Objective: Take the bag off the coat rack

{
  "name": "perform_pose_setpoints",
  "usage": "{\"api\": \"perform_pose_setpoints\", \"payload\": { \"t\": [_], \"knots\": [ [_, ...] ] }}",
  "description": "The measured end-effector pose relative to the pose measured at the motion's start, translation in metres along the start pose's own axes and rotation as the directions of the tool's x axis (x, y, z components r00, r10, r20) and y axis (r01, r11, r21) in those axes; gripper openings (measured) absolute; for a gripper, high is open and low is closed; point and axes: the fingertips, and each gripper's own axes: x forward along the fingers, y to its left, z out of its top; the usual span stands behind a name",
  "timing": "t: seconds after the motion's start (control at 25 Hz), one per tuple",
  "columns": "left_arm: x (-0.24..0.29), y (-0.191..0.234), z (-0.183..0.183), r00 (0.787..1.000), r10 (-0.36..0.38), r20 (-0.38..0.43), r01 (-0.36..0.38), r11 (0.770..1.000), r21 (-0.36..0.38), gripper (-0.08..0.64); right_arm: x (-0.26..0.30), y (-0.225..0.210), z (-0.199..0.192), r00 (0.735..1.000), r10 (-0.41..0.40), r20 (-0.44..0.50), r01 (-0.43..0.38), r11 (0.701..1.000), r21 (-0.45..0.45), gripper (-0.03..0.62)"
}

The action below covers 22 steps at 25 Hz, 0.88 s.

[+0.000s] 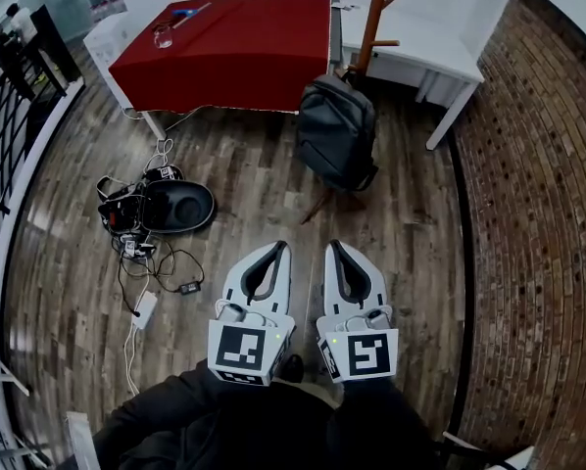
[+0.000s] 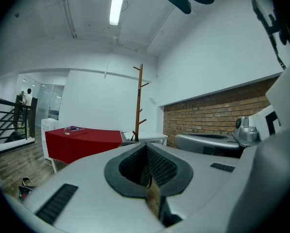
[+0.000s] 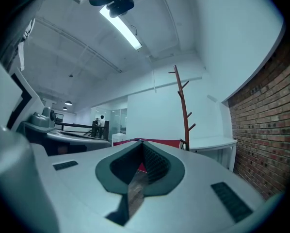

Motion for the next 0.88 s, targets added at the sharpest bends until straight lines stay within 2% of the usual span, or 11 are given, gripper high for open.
{"api": "perform_pose_setpoints", "payload": {
  "t": [0.2, 0.36, 0.6, 0.68, 0.88],
  "knots": [
    [0.051, 0.032, 0.005, 0.999, -0.032, 0.004, 0.032, 0.999, -0.026, 0.011, 0.055, -0.018, -0.008, 0.999, -0.035, -0.012, 0.035, 0.999, 0.001, 0.008],
    [0.092, 0.059, 0.01, 0.998, -0.06, 0.001, 0.06, 0.998, -0.017, 0.011, 0.102, -0.034, -0.007, 0.998, -0.061, -0.012, 0.061, 0.998, -0.003, 0.008],
    [0.134, 0.1, 0.017, 0.995, -0.101, 0.018, 0.101, 0.995, -0.019, 0.01, 0.164, -0.034, -0.007, 0.997, -0.08, -0.017, 0.08, 0.997, -0.011, 0.008],
    [0.142, 0.109, 0.023, 0.993, -0.112, 0.03, 0.113, 0.993, -0.036, 0.011, 0.177, -0.03, -0.004, 0.996, -0.083, -0.016, 0.083, 0.996, -0.018, 0.008],
    [0.159, 0.11, 0.034, 0.987, -0.153, 0.04, 0.154, 0.988, -0.021, 0.01, 0.191, -0.038, 0.014, 0.994, -0.105, 0.005, 0.105, 0.993, -0.056, 0.008]
  ]
}}
